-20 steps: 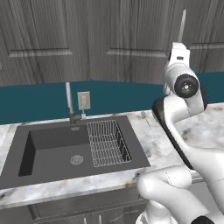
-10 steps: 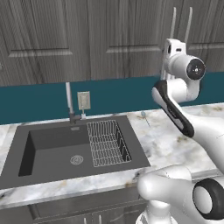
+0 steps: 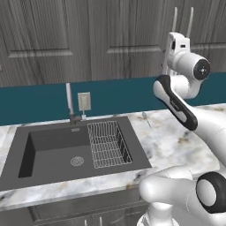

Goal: Close all open cabinet doors.

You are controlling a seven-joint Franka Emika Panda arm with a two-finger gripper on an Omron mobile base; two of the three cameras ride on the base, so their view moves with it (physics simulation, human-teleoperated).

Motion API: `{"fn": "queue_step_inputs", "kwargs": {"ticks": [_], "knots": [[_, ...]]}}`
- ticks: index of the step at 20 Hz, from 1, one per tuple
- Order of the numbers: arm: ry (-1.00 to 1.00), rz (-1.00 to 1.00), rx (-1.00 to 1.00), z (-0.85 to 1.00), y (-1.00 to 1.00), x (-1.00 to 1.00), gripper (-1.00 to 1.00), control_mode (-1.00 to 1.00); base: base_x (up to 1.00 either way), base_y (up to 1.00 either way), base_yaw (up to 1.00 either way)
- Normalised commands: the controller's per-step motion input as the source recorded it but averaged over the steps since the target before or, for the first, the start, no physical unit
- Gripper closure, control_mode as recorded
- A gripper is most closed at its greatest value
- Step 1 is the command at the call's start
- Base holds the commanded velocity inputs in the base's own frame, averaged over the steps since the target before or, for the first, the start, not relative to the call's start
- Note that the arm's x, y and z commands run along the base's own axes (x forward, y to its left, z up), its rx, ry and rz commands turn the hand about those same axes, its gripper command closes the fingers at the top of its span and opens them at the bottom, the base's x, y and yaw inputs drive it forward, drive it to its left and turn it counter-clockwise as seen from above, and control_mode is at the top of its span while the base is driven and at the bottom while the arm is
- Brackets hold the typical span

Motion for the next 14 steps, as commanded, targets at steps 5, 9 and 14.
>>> {"fn": "queue_step_inputs", "kwargs": {"ticks": [5,9,14], "knots": [[0.13,0.00,-0.07,-0.27,0.75,0.48,-1.00,-1.00,0.00,0.00,0.00],[0.25,0.01,-0.12,-0.10,0.80,0.14,-1.00,-1.00,0.00,0.00,0.00],[0.25,0.02,-0.14,-0.16,0.95,0.01,-1.00,-1.00,0.00,0.00,0.00]]}}
